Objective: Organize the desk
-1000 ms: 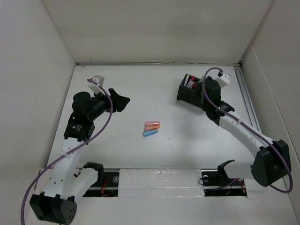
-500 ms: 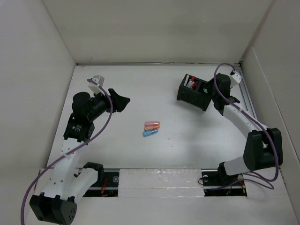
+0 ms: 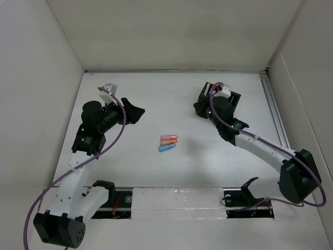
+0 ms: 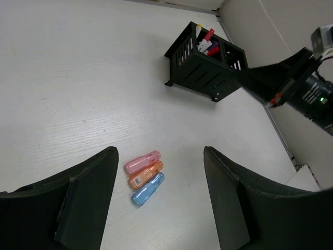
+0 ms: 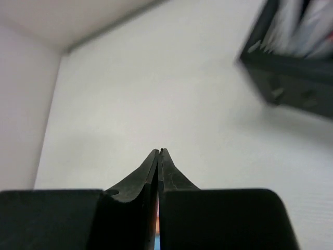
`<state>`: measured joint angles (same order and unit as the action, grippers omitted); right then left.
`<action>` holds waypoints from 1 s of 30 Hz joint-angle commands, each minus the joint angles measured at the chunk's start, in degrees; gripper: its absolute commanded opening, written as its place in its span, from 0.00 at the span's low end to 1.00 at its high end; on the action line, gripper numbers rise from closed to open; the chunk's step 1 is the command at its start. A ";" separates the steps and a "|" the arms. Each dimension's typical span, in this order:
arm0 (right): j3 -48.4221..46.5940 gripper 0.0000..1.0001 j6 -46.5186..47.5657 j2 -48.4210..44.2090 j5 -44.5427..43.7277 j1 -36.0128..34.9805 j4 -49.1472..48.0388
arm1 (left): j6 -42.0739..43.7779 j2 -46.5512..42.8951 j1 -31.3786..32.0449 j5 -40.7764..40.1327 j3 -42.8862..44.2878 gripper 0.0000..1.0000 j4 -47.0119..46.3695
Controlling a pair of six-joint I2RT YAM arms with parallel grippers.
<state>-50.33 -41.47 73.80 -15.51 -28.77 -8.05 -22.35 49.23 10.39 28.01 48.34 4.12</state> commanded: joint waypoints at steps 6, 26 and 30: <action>-4.86 0.45 7.81 16.19 2.86 -17.00 4.97 | 0.38 1.12 -0.29 -0.15 1.41 0.63 -2.01; -9.53 0.63 3.16 25.34 6.19 -30.19 14.56 | 0.73 1.39 -0.29 -0.06 1.67 0.62 -1.57; -9.09 0.71 2.19 25.95 3.04 -30.20 14.47 | 0.46 0.60 -0.29 -0.41 1.23 0.62 -2.27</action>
<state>-57.58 -37.91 99.72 -10.37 -59.00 6.07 -22.33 50.85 10.37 27.09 48.34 4.12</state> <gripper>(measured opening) 0.709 0.625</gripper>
